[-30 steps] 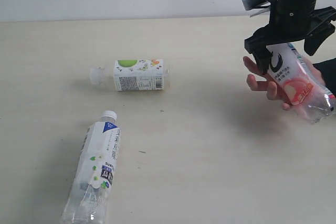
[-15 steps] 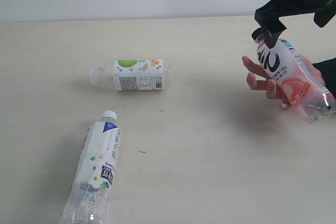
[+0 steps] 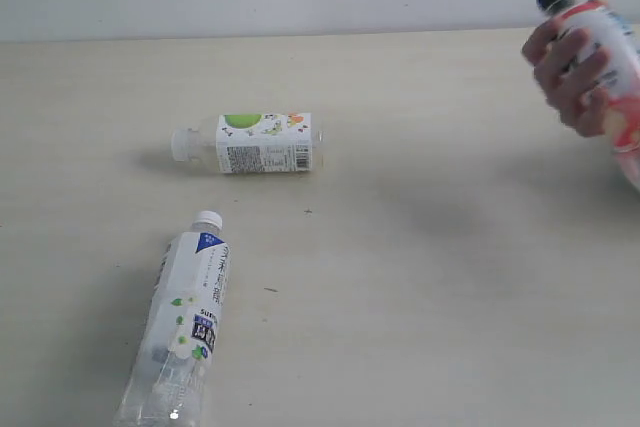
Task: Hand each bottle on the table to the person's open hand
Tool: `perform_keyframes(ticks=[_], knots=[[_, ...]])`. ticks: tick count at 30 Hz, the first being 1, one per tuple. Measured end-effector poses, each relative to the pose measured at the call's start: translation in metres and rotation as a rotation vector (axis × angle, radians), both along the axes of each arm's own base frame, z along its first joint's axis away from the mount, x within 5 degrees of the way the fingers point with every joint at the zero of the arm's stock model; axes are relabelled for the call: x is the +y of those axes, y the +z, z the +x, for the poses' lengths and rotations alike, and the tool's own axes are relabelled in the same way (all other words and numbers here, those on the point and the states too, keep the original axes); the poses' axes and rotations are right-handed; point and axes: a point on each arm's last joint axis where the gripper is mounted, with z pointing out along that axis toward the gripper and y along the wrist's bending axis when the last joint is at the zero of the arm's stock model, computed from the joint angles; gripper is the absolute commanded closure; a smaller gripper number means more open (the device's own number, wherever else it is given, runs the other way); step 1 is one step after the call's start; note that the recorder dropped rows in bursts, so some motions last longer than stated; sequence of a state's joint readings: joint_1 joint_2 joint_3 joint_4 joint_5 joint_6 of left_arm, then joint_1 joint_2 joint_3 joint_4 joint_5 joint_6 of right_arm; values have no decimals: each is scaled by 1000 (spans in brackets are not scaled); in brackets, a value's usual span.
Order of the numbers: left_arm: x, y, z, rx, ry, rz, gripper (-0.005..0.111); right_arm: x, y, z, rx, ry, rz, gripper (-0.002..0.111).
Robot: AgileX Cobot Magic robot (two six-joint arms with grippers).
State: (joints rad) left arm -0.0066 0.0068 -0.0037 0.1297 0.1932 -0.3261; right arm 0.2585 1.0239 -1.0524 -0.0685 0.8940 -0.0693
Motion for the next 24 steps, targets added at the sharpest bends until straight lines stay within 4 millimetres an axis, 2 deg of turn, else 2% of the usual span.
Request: perform_keyframes(ticks=[1, 2, 3, 4, 9, 11, 14, 16, 18, 24], knots=[[0, 0, 0, 0, 0, 0, 107, -3, -8, -26, -85, 17, 68, 108], [0, 0, 0, 0, 0, 0, 107, -3, -16, -35, -116, 28, 94, 108], [0, 0, 0, 0, 0, 0, 107, -5, -31, -55, -192, 45, 154, 108], [0, 0, 0, 0, 0, 0, 107, -7, -37, -63, -229, 46, 174, 108], [0, 0, 0, 0, 0, 0, 107, -14, -85, -89, -340, -5, 294, 108], [0, 0, 0, 0, 0, 0, 107, -15, -111, -94, -350, -34, 342, 108], [0, 0, 0, 0, 0, 0, 107, -20, -162, -103, -340, -58, 336, 108], [0, 0, 0, 0, 0, 0, 107, -22, -181, -109, -354, -64, 333, 108], [0, 0, 0, 0, 0, 0, 107, -24, -185, -112, -388, -70, 351, 108], [0, 0, 0, 0, 0, 0, 107, -26, -173, -119, -509, -113, 498, 108]])
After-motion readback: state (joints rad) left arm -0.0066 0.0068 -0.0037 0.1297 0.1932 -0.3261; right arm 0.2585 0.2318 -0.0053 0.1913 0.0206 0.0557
